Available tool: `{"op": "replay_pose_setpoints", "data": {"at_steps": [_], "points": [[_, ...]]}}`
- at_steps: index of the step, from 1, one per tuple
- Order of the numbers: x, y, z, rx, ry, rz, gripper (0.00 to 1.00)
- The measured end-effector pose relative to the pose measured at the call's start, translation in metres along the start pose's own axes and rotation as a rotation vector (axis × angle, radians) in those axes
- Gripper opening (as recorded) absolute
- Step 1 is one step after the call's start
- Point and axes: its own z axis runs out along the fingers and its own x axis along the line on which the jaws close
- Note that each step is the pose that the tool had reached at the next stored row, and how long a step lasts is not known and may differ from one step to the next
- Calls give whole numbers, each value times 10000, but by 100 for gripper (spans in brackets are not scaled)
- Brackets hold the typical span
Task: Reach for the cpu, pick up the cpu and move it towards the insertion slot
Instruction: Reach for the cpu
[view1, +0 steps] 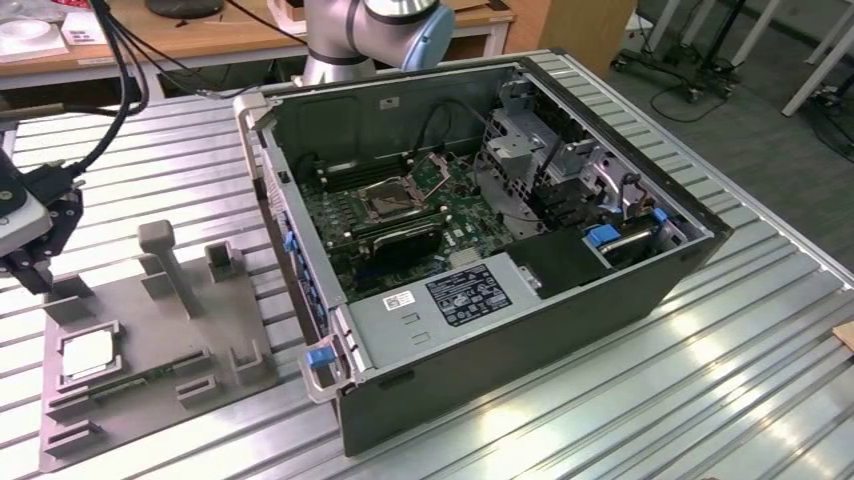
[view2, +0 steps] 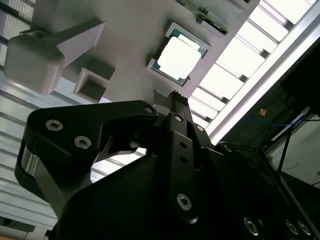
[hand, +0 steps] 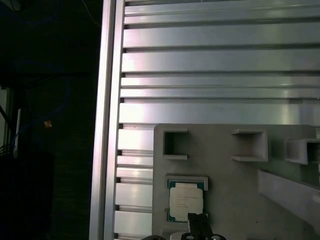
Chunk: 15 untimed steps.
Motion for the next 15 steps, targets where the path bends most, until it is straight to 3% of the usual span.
{"op": "replay_pose_setpoints", "data": {"at_steps": [7, 15], "points": [[3, -66, 88, -2, -3, 1, 10], [3, -95, 149, -1, -1, 1, 10]]}}
